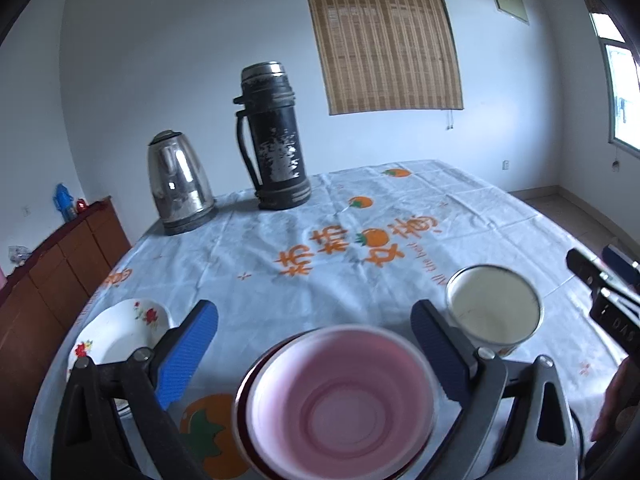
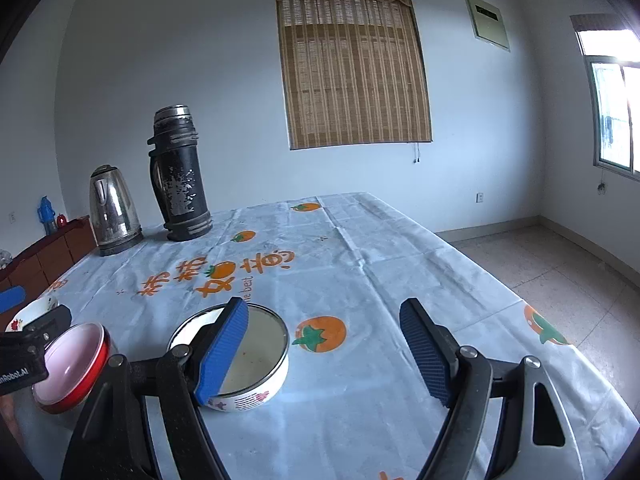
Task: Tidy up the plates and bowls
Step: 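Move both grippers to the white enamel bowl, then close both grippers on the rim of the white enamel bowl, then lift and carry the enamel bowl with both grippers over the nested bowls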
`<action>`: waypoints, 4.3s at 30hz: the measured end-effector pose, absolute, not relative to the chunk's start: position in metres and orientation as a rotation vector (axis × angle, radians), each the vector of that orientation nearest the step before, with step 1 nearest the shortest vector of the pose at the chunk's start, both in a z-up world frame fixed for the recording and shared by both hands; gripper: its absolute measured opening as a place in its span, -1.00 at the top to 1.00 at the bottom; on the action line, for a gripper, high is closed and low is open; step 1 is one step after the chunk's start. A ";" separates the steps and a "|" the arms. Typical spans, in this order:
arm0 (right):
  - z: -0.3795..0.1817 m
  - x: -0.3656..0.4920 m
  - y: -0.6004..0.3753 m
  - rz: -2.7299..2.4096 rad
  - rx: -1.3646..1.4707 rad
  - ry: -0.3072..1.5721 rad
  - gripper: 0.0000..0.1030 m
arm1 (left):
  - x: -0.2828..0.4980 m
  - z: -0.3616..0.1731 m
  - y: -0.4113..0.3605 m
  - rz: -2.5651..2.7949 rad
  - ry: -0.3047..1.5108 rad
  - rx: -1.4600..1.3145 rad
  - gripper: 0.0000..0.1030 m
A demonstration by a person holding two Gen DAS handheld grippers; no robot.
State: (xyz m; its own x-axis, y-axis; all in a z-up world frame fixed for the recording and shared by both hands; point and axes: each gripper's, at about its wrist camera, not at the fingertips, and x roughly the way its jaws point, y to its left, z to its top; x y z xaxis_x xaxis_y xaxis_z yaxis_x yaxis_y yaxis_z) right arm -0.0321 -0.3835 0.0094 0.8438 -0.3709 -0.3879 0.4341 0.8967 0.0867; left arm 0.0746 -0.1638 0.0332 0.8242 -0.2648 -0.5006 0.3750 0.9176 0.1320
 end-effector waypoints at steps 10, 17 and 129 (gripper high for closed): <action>0.001 -0.021 -0.397 -0.363 0.247 0.438 -0.10 | 0.097 0.039 -0.207 -0.470 0.651 0.186 -0.70; -0.011 -0.009 -0.405 -0.285 0.337 0.512 0.19 | 0.120 0.019 -0.242 -0.526 0.832 0.173 0.30; 0.002 -0.090 -0.328 -0.192 0.511 0.516 0.87 | 0.009 0.001 -0.191 -0.570 0.710 0.182 0.82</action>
